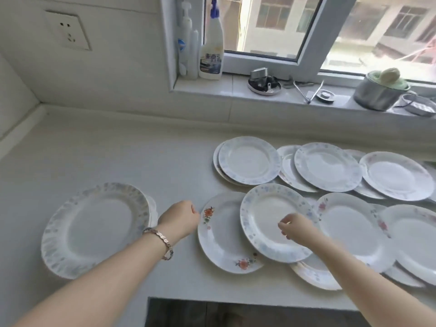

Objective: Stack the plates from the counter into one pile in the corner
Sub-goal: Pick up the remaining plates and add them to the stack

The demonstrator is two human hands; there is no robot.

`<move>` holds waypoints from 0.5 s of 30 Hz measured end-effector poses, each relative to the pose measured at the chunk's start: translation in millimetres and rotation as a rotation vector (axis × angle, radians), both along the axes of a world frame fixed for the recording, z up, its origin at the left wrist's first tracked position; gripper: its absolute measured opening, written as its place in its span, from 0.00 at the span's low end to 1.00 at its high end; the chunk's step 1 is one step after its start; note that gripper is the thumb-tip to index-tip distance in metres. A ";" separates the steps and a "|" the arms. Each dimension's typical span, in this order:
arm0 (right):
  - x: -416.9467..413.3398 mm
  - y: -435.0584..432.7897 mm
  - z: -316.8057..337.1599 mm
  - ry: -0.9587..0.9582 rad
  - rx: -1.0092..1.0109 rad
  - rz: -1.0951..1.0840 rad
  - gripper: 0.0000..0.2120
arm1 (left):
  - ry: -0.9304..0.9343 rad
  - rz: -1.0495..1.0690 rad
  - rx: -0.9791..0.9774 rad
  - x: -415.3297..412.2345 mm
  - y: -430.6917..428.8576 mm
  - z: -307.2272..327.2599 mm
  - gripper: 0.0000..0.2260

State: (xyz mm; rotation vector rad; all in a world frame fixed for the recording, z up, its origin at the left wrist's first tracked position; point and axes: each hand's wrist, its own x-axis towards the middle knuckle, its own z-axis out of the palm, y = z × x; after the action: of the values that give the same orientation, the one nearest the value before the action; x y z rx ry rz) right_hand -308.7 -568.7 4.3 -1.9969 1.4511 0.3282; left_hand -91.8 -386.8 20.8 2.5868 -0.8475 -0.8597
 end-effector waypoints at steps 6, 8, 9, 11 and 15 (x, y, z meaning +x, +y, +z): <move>-38.0 -87.7 -22.0 -0.029 -0.159 -0.086 0.21 | 0.108 0.045 -0.036 -31.2 -73.1 -10.8 0.10; -35.2 -109.2 -31.6 -0.016 -0.152 -0.026 0.25 | 0.141 0.094 -0.044 -34.8 -84.5 -15.3 0.09; -32.0 -117.2 -36.6 -0.003 -0.135 0.012 0.25 | 0.160 0.126 -0.047 -34.5 -87.9 -17.7 0.08; -23.6 -127.9 -45.5 0.012 -0.105 0.079 0.24 | 0.183 0.197 -0.040 -31.4 -90.8 -22.7 0.08; -9.6 -138.0 -55.8 0.024 -0.079 0.127 0.20 | 0.197 0.287 -0.020 -22.3 -84.8 -35.9 0.07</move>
State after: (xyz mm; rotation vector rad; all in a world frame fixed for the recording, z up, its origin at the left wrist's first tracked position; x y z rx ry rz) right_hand -318.4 -706.7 -51.5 -2.1609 1.3749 0.3553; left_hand -114.1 -471.6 -15.1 2.4729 -0.4148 -0.9903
